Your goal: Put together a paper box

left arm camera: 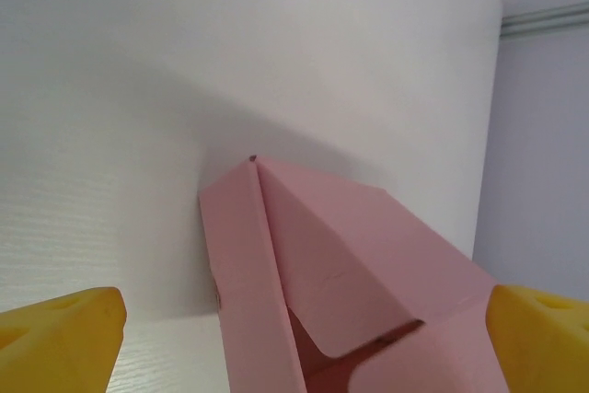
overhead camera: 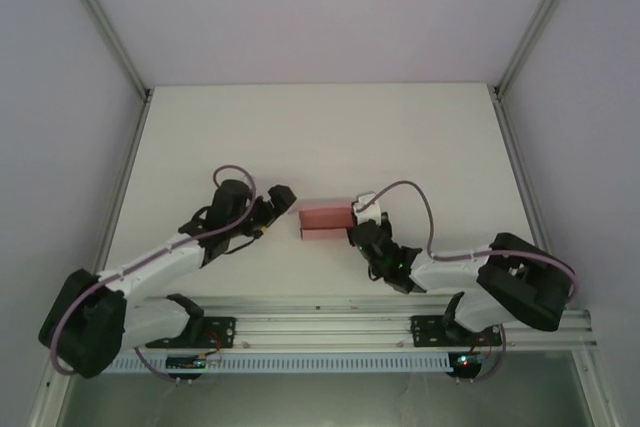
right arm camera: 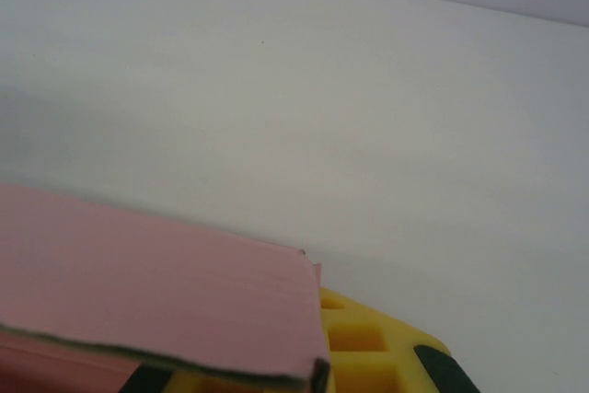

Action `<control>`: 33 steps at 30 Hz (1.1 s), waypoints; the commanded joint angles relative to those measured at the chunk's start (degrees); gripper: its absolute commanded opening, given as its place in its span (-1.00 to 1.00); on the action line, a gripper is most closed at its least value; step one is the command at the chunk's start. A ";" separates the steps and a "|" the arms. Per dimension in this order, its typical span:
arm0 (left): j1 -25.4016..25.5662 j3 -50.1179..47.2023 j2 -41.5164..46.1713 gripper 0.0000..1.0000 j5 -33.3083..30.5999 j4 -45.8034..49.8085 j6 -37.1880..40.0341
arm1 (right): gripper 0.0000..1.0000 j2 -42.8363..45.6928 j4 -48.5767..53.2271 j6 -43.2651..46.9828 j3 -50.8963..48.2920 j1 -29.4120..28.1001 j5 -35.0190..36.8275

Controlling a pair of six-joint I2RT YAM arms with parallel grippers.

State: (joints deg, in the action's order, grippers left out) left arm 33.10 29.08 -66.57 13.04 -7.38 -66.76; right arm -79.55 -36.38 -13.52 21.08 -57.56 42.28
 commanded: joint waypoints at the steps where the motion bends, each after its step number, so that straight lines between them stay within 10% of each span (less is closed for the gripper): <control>1: -0.09 2.01 -4.96 0.99 6.36 -4.59 -0.32 | -0.84 -1.73 1.97 3.04 -1.09 -1.22 1.05; 20: -0.54 3.62 -22.88 0.71 14.30 -14.85 -0.03 | -0.18 8.94 25.26 -6.40 2.43 -2.64 -4.58; 33: -3.12 3.80 -28.07 0.39 17.99 -17.51 0.94 | 0.54 25.16 54.33 -11.37 6.52 5.89 -26.50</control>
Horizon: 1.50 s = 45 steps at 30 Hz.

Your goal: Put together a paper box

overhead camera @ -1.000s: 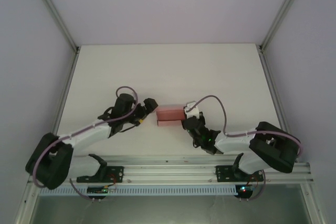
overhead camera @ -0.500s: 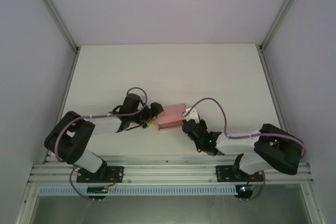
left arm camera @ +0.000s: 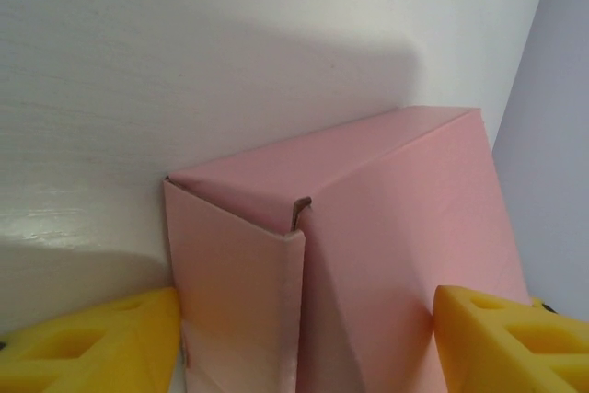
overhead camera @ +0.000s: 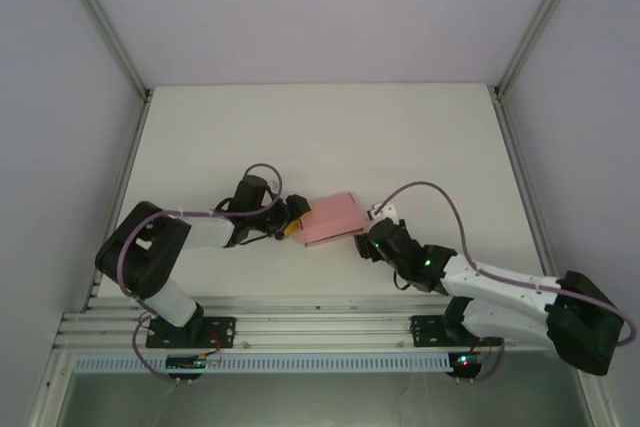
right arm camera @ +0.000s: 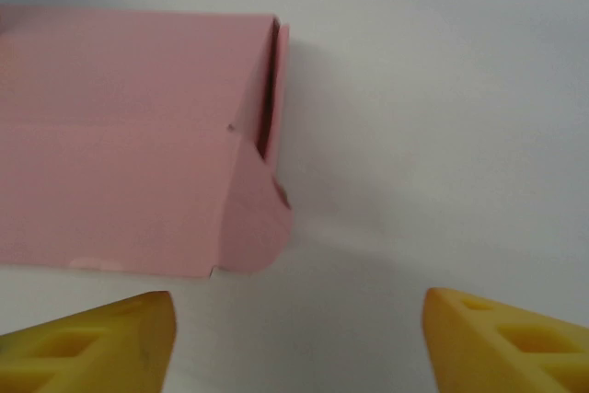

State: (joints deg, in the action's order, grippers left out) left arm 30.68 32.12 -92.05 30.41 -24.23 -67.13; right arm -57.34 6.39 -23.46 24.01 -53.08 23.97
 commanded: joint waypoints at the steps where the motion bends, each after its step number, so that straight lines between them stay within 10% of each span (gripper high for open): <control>1: -0.96 0.98 -3.43 0.38 1.50 -1.28 1.52 | 0.66 3.93 13.71 -0.53 4.75 2.53 -10.84; 8: -1.77 2.72 -7.89 0.31 4.96 -2.01 3.11 | 0.98 -0.61 24.25 2.47 17.79 17.14 -33.04; 14: -2.26 4.65 -8.94 0.22 4.92 1.99 6.53 | 0.98 -15.70 24.50 4.50 29.92 23.53 -38.13; 26: -2.96 6.92 -9.55 0.17 3.86 5.95 11.29 | 0.42 -41.08 24.16 8.83 38.46 27.77 -42.67; 29: -2.99 7.66 -10.20 0.15 3.84 6.12 11.99 | 0.01 -42.91 23.10 7.29 36.72 27.93 -41.45; 45: -4.71 6.28 -14.87 -0.42 8.88 -6.14 8.78 | 0.08 -37.65 15.04 1.39 31.77 32.33 -52.21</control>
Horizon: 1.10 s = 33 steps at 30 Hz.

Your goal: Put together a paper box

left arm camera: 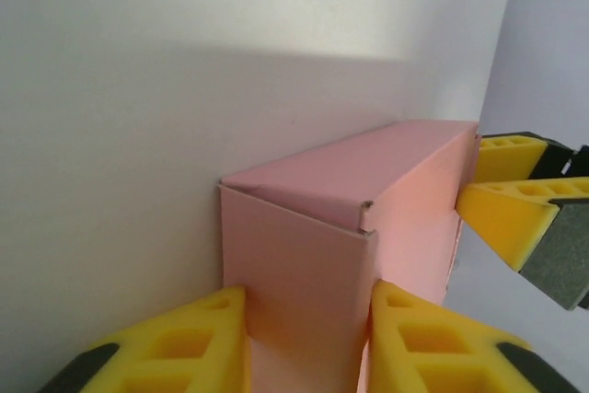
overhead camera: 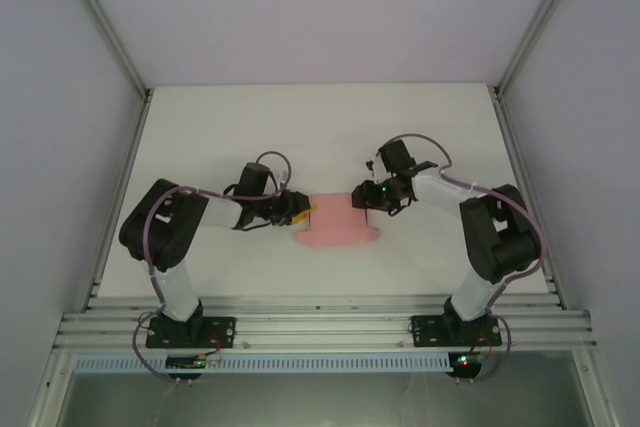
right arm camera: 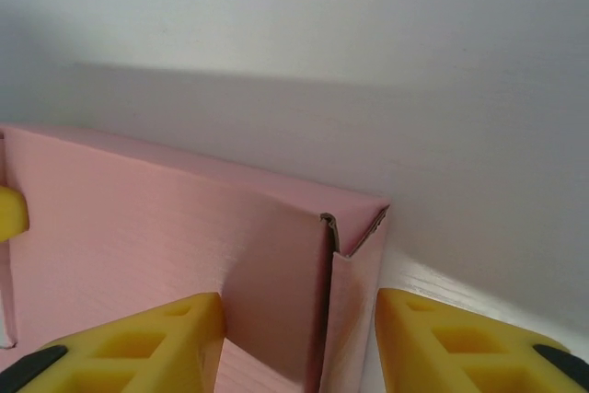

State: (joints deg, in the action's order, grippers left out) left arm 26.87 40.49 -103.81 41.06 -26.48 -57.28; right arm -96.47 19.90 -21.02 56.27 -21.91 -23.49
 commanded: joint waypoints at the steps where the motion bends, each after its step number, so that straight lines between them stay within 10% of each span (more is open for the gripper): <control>1: -1.23 -2.66 -3.38 -0.43 -1.15 -6.19 -1.85 | 0.20 1.86 1.58 -1.13 -0.39 1.72 -6.58; 10: -4.37 -7.47 -11.62 -0.71 4.66 -32.24 -11.50 | 0.65 6.04 0.17 -4.30 -3.09 5.40 -13.84; 17: -4.71 -8.04 -12.31 -0.69 5.00 -33.42 -9.96 | 0.83 4.18 -6.29 -10.49 -5.68 6.37 -19.35; 28: -4.77 -8.21 -11.25 -0.68 4.42 -30.21 -7.63 | 0.73 -1.20 -18.19 -15.73 -7.69 5.25 -26.05; 33: -4.77 -6.62 -10.98 -0.63 5.37 -29.18 -6.50 | 0.29 -4.40 -26.23 -20.02 -7.90 3.60 -28.99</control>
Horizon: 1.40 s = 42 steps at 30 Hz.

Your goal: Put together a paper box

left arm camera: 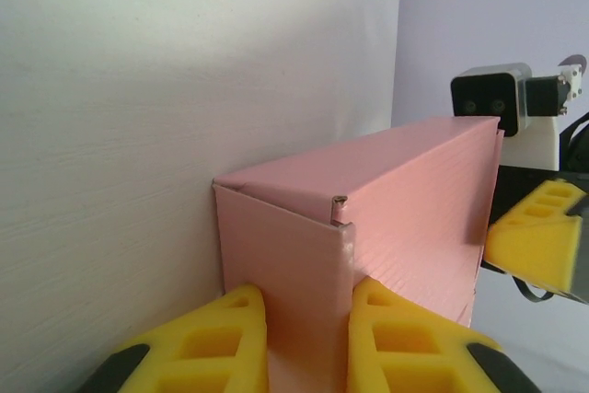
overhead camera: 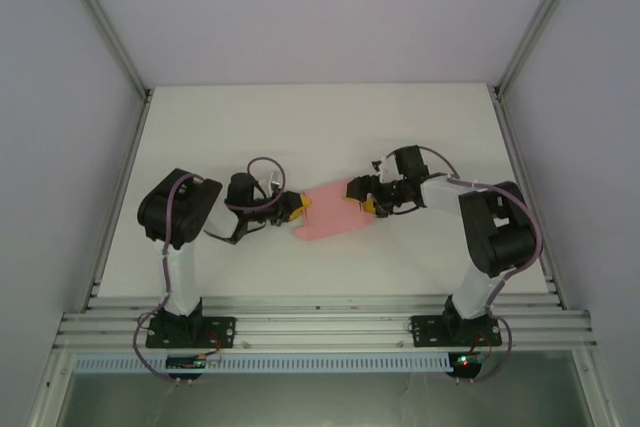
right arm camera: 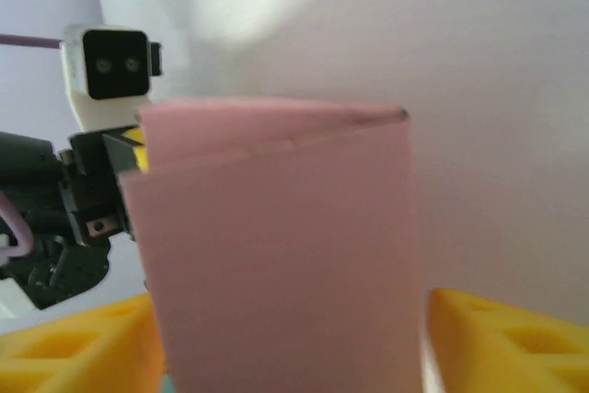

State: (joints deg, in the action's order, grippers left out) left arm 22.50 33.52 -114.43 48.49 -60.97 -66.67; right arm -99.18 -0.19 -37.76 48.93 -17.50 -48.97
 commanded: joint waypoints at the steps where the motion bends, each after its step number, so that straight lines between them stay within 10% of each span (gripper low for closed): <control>1: -0.38 0.65 -0.10 -0.60 -2.08 5.58 3.25 | 0.22 -1.94 -7.36 -4.31 -0.80 -0.87 -3.91; 8: -0.53 4.45 4.46 -0.28 -2.07 12.31 8.37 | -0.32 0.91 -8.65 -8.28 -2.03 0.83 -3.90; 17: -1.31 9.51 15.78 1.00 -11.79 36.20 21.82 | -0.50 3.11 -5.57 -7.36 -2.04 3.47 -2.62; 29: -1.85 12.25 34.37 1.00 -27.21 52.53 39.88 | -0.64 1.86 -4.50 -16.27 0.28 5.75 -4.03; 42: 20.21 21.54 34.95 1.00 -32.70 64.97 90.50 | -0.72 -0.07 4.27 -29.77 7.09 8.38 -6.49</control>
State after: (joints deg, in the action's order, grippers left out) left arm 41.25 51.75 -76.95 17.61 -2.76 10.09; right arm -98.59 -0.30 -63.26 54.17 -10.11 -53.65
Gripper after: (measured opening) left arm 0.998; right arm 0.426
